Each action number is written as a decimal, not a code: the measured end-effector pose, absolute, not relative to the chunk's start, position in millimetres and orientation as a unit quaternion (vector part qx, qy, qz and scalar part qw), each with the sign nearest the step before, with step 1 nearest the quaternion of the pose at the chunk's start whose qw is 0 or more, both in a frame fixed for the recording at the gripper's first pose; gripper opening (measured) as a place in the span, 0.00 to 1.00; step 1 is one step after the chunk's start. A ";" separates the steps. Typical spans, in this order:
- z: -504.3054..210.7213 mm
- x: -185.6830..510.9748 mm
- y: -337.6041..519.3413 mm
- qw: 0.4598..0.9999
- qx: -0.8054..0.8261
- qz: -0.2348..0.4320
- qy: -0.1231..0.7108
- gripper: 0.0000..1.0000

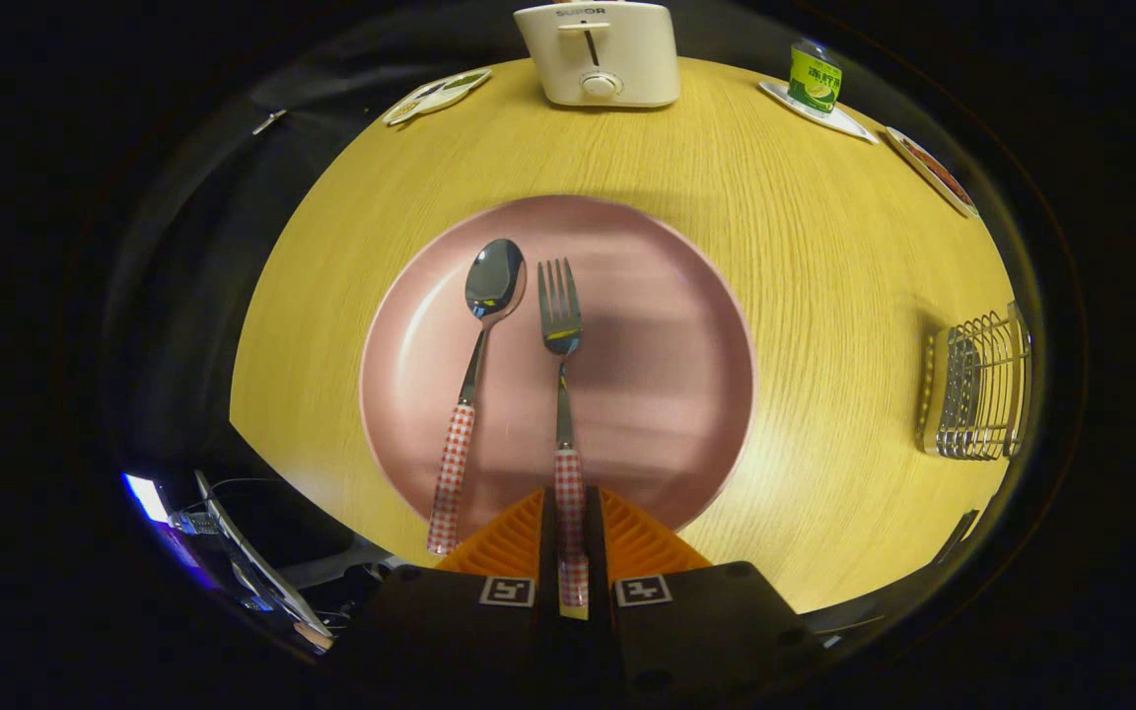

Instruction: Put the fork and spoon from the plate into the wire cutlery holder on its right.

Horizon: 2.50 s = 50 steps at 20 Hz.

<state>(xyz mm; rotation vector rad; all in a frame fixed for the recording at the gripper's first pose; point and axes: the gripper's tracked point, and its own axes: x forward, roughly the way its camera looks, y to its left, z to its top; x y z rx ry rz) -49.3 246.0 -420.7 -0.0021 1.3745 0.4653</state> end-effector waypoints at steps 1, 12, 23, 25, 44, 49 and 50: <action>-419.5 -48.7 245.3 0.748 0.006 0.212 0.629 0.12; -304.7 -35.2 208.6 0.770 0.028 0.294 0.566 0.12; -238.7 4.9 55.3 0.786 -0.017 0.271 0.556 0.12; -246.6 -0.5 32.0 0.763 -0.028 0.271 0.586 0.12; -322.8 3.6 -47.1 0.523 -0.134 0.196 0.818 0.12; -336.2 13.4 -34.1 0.496 -0.144 0.186 0.836 0.12; -337.9 14.1 -31.2 0.492 -0.144 0.184 0.839 0.12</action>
